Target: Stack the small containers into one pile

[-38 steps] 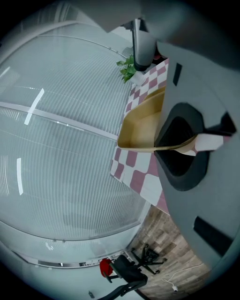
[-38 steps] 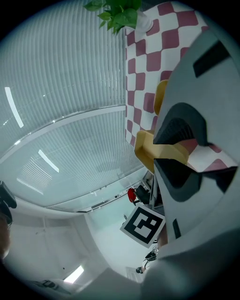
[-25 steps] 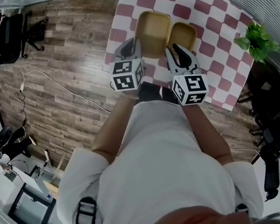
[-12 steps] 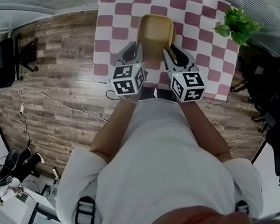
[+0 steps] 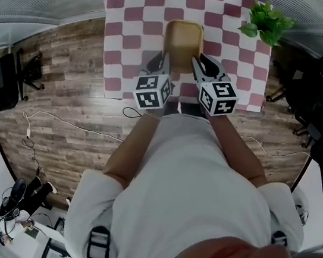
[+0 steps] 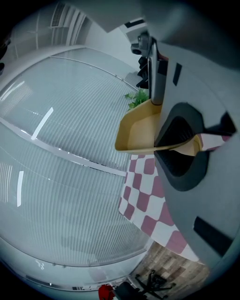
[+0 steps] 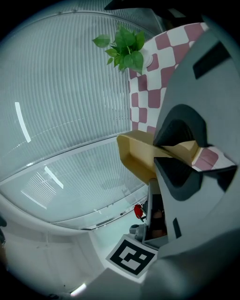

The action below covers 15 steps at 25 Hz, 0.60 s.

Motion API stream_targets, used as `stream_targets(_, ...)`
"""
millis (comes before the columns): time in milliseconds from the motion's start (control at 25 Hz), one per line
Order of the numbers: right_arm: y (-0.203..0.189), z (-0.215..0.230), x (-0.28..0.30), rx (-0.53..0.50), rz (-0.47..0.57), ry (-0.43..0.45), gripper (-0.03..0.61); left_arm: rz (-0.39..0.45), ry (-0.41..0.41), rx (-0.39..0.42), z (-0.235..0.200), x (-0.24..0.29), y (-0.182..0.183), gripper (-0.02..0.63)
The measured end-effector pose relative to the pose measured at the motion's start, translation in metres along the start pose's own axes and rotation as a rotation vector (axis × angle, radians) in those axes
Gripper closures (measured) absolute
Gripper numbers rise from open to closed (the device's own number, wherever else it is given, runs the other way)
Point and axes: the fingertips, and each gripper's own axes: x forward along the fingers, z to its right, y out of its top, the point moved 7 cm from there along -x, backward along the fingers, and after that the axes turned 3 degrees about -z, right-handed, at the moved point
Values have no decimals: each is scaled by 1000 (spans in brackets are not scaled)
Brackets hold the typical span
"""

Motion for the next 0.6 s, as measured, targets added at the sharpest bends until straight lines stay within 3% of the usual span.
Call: stream_targets(600,-37,18,39,68,-124,4,499,-114,20,-8,-20,33,-36,569)
